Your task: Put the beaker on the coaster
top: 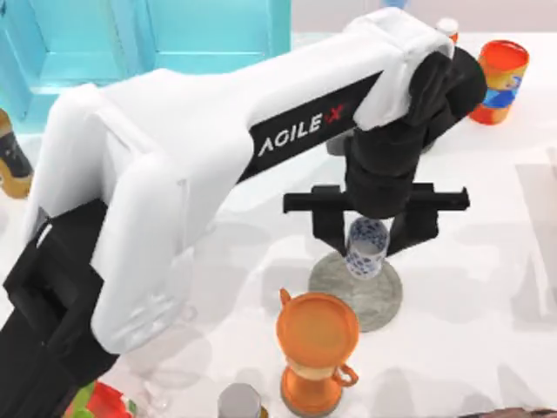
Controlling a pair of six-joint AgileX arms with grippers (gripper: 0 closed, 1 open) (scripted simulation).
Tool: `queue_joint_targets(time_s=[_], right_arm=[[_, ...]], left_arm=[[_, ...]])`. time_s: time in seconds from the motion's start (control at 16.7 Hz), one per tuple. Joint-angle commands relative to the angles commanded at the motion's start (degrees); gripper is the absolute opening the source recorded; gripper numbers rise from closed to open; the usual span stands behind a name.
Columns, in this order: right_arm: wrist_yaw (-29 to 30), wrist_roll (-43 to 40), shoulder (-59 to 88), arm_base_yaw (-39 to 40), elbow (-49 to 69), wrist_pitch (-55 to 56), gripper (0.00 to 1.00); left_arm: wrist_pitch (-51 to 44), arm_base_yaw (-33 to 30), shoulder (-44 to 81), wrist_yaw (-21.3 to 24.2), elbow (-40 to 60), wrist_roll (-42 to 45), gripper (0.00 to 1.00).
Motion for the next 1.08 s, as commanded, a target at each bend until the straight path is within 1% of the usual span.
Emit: queue_joint_targets(time_s=[0.18, 0.48, 1.08], right_arm=[[0.0, 0.0, 0.0, 0.0, 0.0, 0.0, 1.00], [0.0, 0.0, 0.0, 0.0, 0.0, 0.0, 1.00], [0.0, 0.0, 0.0, 0.0, 0.0, 0.0, 1.00]], left_arm=[[5.7, -0.1, -0.1, -0.2, -5.9, 0.0, 0.00], [6.6, -0.2, -0.2, -0.4, -6.9, 0.0, 0.00], [6.6, -0.2, -0.2, -0.4, -6.9, 0.0, 0.75]])
